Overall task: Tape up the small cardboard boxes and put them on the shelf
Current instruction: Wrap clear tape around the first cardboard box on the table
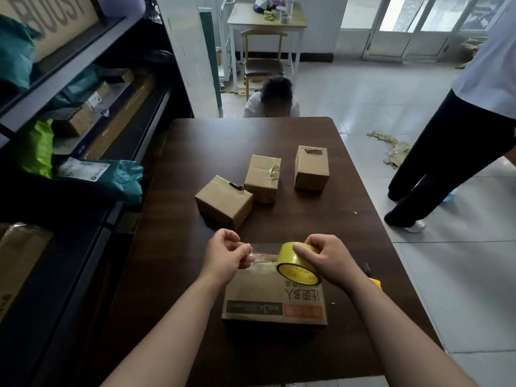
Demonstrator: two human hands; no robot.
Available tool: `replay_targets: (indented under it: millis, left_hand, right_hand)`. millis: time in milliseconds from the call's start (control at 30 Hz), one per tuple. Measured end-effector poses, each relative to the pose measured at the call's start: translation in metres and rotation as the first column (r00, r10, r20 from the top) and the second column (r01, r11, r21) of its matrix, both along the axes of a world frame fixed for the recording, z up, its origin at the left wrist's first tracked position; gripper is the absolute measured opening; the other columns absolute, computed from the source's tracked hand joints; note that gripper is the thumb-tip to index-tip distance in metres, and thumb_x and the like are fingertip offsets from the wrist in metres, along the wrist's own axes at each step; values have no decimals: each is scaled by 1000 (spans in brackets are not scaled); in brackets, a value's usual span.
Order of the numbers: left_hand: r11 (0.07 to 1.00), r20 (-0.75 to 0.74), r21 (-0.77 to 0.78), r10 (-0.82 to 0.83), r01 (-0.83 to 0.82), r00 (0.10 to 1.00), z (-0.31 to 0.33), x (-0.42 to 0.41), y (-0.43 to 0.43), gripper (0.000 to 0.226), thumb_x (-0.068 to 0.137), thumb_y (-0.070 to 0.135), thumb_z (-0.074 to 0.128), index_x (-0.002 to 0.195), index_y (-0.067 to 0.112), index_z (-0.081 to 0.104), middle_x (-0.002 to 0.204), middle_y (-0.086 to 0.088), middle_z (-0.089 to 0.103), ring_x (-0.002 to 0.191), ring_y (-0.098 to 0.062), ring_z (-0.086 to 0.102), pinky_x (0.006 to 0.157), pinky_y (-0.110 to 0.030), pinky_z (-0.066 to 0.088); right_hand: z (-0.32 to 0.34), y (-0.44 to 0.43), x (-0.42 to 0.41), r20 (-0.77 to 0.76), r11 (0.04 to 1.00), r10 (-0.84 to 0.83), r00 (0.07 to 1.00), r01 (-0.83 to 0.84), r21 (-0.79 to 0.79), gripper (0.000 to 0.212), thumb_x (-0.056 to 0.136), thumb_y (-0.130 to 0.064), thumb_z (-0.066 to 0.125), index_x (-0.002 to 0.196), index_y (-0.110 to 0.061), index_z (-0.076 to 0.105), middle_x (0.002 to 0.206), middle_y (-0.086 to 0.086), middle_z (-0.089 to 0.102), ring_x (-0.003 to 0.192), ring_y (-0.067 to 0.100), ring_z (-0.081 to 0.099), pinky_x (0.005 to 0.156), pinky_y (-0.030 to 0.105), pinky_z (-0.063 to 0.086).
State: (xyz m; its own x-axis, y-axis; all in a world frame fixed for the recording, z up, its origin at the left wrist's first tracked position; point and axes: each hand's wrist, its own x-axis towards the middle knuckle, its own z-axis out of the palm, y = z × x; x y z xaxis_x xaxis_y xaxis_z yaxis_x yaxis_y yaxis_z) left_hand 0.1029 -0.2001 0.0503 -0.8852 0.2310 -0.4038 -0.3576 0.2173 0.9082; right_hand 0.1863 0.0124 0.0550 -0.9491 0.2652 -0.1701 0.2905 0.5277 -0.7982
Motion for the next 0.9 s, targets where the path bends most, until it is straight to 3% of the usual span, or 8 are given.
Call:
replay_targets:
  millis: [133,233,333,433,567,700,900]
  left_hand:
    - [986,-97,-108,115,-125,989,-12,-2,-1,26,83,5,72,97,13,52,84,-13,69,69,-21,71,60,-29,59]
    - [976,-119,-204,54,-77,991,-22,-3,0,24,82,8,74,98,15,57,78,-6,71,68,-18,71,62,-29,60]
    - [964,-74,-263,24,-43,997,-32,-4,4,18,81,10,76,95,14,66,82,-5,72,73,-17,71,71,-34,61]
    - [943,-118,-327,24,-61,993,-39,-7,8,14,80,10,77,91,13,70,81,-3,71,75,-14,70,70,-29,60]
    - [906,-224,-420,-37,-62,974,-46,-8,12,17,82,14,75,99,14,70,84,3,69,77,-6,64,76,-26,56]
    - [891,-270,-451,-75,-58,960,-54,-7,14,24,85,11,71,109,13,68,86,4,68,81,-7,62,78,-20,49]
    - [880,-293,-473,-119,-36,949,-61,-8,13,28,87,11,68,115,13,66,93,2,69,87,-10,62,80,-19,46]
  right_hand:
    - [3,19,2,69,980,42,997,-55,194,29,82,-47,69,66,-23,64,66,-8,62,64,6,57,53,19,42]
    - [2,31,3,104,976,27,994,-49,211,30,81,-49,70,66,-24,63,66,-9,61,64,5,56,52,17,39]
    - [-4,35,-1,130,977,15,991,-43,210,26,83,-51,67,71,-27,63,74,-10,63,73,7,59,59,21,45]
    - [-10,34,-8,182,971,3,983,-46,233,24,84,-50,65,81,-26,67,84,-10,65,81,9,60,68,29,53]
    - [-7,22,-23,234,926,-11,972,-78,370,31,83,-54,63,87,-23,67,88,-9,62,85,13,60,69,30,51]
    - [-3,10,-39,320,866,3,947,-162,473,31,83,-53,60,84,-22,64,85,-6,62,79,14,59,63,27,46]
    - [-5,0,-54,383,792,13,924,-243,560,33,82,-51,60,89,-19,65,86,-3,65,81,20,62,67,28,48]
